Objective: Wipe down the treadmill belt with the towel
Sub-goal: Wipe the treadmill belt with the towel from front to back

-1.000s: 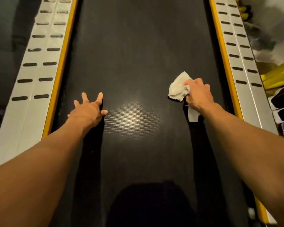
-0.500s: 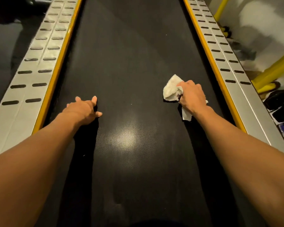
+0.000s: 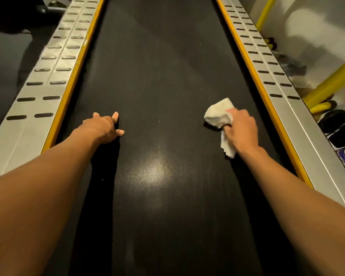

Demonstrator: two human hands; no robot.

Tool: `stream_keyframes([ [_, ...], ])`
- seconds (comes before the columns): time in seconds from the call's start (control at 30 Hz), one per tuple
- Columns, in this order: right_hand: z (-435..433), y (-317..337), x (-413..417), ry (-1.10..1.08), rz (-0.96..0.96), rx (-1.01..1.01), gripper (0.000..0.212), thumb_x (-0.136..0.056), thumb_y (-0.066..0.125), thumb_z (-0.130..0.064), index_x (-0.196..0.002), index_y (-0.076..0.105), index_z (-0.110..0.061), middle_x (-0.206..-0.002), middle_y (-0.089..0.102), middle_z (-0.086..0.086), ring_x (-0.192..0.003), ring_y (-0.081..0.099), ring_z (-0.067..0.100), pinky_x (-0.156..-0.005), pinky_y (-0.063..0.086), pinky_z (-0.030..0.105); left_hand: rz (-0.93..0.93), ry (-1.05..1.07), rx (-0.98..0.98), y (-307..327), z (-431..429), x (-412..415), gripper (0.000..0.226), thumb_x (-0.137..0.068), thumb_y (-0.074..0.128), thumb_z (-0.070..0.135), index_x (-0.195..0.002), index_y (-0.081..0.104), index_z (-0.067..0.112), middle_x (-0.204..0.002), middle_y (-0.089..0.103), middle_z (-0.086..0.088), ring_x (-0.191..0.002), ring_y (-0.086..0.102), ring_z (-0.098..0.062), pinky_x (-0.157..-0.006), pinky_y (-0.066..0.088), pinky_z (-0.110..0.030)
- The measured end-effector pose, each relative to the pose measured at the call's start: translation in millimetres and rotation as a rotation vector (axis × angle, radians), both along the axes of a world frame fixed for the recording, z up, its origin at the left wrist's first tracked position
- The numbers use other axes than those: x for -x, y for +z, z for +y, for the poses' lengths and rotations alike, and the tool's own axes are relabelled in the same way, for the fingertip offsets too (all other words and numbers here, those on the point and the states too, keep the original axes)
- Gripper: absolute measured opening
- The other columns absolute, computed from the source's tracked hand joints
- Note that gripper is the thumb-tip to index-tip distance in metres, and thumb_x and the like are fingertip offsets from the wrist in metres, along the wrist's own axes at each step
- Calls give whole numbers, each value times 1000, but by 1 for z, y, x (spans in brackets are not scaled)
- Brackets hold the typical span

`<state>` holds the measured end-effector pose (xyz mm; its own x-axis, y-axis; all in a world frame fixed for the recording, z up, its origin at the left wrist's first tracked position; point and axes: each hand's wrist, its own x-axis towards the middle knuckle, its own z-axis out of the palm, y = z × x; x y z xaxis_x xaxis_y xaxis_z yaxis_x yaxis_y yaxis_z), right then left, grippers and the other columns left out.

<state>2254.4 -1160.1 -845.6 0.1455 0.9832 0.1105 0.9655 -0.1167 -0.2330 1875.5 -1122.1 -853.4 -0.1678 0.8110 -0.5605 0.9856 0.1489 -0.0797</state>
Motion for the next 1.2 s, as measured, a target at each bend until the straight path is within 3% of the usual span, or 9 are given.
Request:
stream_keyframes([
  [0.13, -30, 3, 31, 298, 151, -44, 42, -73, 61, -1, -107, 64, -26, -104, 59, 3, -93, 55, 27, -78, 45, 35, 2, 14, 5, 2, -1, -5, 78, -93, 41, 60, -152, -5, 38, -160, 2, -21, -147, 5, -42, -115, 20, -58],
  [0.33, 14, 6, 33, -54, 51, -61, 29, -82, 49, -4, -105, 59, -18, -104, 56, 12, -95, 53, 35, -70, 40, 35, -17, -2, 5, 4, -1, -6, 76, -96, 41, 56, -153, -4, 34, -160, 6, -21, -147, 3, -40, -117, 16, -55],
  [0.43, -15, -7, 91, 200, 76, -42, 40, -70, 43, 0, -94, 61, -26, -97, 56, 4, -88, 48, 31, -70, 46, 40, -19, 15, -10, 13, -6, -11, 75, -97, 42, 53, -154, -3, 34, -159, 2, -23, -147, 5, -41, -118, 15, -54],
  [0.57, -40, -4, 139, 576, 199, -16, 51, -67, 52, -1, -106, 66, -31, -106, 62, -3, -92, 50, 27, -77, 45, 37, -10, 26, -46, 15, -12, -16, 72, -97, 42, 52, -153, -1, 37, -159, -2, -24, -144, 13, -45, -116, 20, -55],
  [0.77, 9, -3, 127, 145, 110, -84, 39, -77, 40, 1, -98, 61, -24, -101, 55, 5, -93, 51, 34, -67, 44, 38, -80, 83, -89, 16, -20, -14, 69, -94, 46, 55, -150, 7, 45, -160, -2, -18, -143, 15, -48, -107, 30, -64],
  [0.87, -22, -15, 145, 328, 139, -73, 51, -70, 36, 1, -103, 61, -28, -95, 55, 1, -87, 49, 30, -69, 48, 45, -82, 87, -103, 19, -22, -15, 68, -94, 46, 54, -150, 9, 44, -161, -2, -17, -143, 14, -47, -108, 29, -64],
  [1.0, -51, -18, 155, 680, 204, -81, 52, -68, 55, 3, -109, 66, -27, -109, 62, -3, -90, 52, 26, -79, 44, 34, -91, 95, -110, 20, -28, -16, 68, -96, 44, 53, -150, 4, 45, -161, -3, -15, -144, 11, -48, -108, 28, -65],
  [1.1, -16, -6, 152, 456, 349, -211, 53, -67, 47, -1, -109, 68, -25, -108, 65, 2, -95, 58, 29, -80, 38, 26, -105, 94, -137, 18, -32, -14, 67, -96, 44, 54, -150, 6, 46, -161, -2, -15, -144, 10, -47, -109, 26, -65],
  [1.2, 12, -12, 157, 262, 226, -129, 43, -73, 44, -1, -101, 63, -28, -101, 62, 4, -94, 57, 33, -71, 39, 28, -104, 77, -167, 21, -34, -13, 66, -94, 46, 55, -150, 15, 41, -161, 6, -17, -142, 20, -45, -108, 30, -61],
])
